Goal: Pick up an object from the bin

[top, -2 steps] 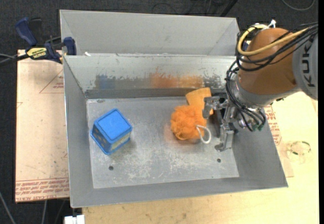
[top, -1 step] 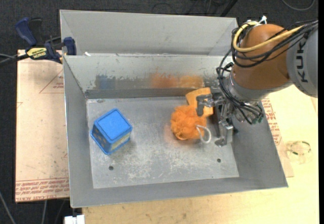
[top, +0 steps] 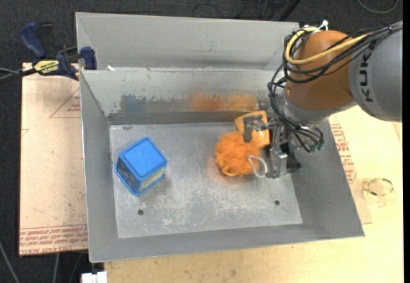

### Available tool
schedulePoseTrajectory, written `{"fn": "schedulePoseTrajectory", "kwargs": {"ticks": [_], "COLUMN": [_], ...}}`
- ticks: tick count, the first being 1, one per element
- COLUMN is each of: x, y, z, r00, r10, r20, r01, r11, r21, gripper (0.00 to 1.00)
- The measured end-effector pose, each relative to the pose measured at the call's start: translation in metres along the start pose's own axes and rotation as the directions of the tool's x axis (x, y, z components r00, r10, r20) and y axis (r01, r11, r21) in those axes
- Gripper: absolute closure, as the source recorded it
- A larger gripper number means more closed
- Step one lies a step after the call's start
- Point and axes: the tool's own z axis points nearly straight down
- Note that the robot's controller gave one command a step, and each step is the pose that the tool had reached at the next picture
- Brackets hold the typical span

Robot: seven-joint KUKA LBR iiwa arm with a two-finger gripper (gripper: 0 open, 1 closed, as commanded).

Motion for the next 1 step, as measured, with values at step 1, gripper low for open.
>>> {"fn": "schedulePoseTrajectory", "kwargs": {"ticks": [1], "x": [-0.0032], "y": [-0.0007], "z": [0.0251], "r00": [0.993], "r10": [-0.114], "r20": [-0.004], "r01": [0.114], "r11": [0.993], "r21": [-0.003], "gripper": [0.0]}}
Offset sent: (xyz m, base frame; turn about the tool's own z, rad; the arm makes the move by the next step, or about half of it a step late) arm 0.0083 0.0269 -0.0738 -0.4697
